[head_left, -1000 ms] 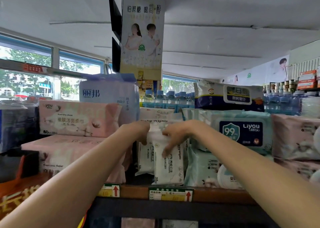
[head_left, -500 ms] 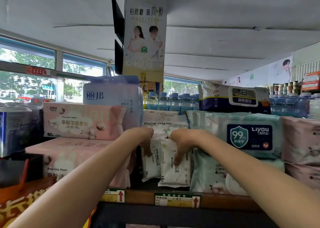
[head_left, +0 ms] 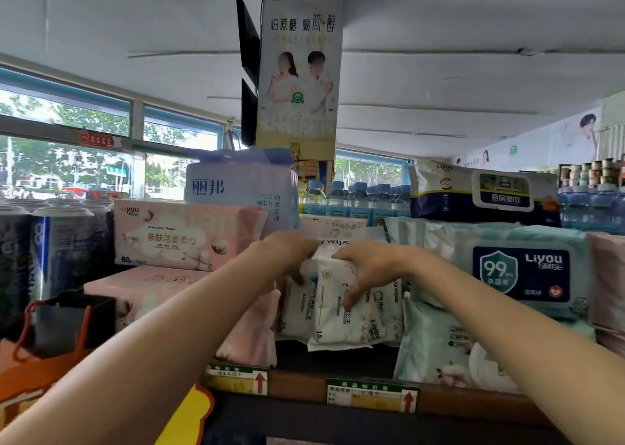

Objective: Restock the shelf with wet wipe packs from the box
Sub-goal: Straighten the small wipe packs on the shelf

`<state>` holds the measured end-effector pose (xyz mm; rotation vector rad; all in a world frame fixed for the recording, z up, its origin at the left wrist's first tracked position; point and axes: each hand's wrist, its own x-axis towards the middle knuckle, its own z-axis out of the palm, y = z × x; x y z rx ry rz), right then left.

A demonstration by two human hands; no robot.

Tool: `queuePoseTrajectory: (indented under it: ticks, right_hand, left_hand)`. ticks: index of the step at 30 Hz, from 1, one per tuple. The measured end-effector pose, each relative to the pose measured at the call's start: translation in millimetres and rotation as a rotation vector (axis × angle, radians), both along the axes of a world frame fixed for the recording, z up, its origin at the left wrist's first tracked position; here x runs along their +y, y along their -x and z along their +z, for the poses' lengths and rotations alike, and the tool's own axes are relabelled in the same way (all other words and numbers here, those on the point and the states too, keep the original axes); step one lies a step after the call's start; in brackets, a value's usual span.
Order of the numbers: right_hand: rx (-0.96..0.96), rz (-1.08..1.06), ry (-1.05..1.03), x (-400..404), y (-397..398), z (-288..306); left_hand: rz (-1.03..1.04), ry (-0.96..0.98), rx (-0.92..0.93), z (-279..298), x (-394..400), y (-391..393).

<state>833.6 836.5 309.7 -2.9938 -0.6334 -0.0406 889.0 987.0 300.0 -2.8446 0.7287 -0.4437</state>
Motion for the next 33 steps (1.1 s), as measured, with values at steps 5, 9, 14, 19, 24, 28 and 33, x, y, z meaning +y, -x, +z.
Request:
queuePoseTrajectory:
  ticks: [5,9,14,19,24,28,33]
  right_hand:
    - [0.121,-0.052,-0.098,-2,-2,9]
    - [0.241,-0.029,-0.199,-2,4,27]
    - [0.112,0.022,-0.327,16,-2,0]
    - [-0.220,-0.082,0.116,35,-16,-32]
    - [-0.093,-0.192,0.118,27,-5,-60]
    - [-0.198,-0.210,0.103,34,2,-67]
    - [-0.384,-0.283,0.144,47,-4,-74]
  left_hand:
    - [0.015,0.140,0.200,12,27,2]
    - [-0.012,0.104,0.215,6,26,4]
    - [-0.027,0.205,0.143,19,35,4]
    - [-0.117,0.393,0.304,27,38,23]
    - [0.035,0.027,0.444,19,26,27]
    - [0.142,-0.074,0.308,1,12,13]
    - [0.060,-0.080,0.191,-1,3,11]
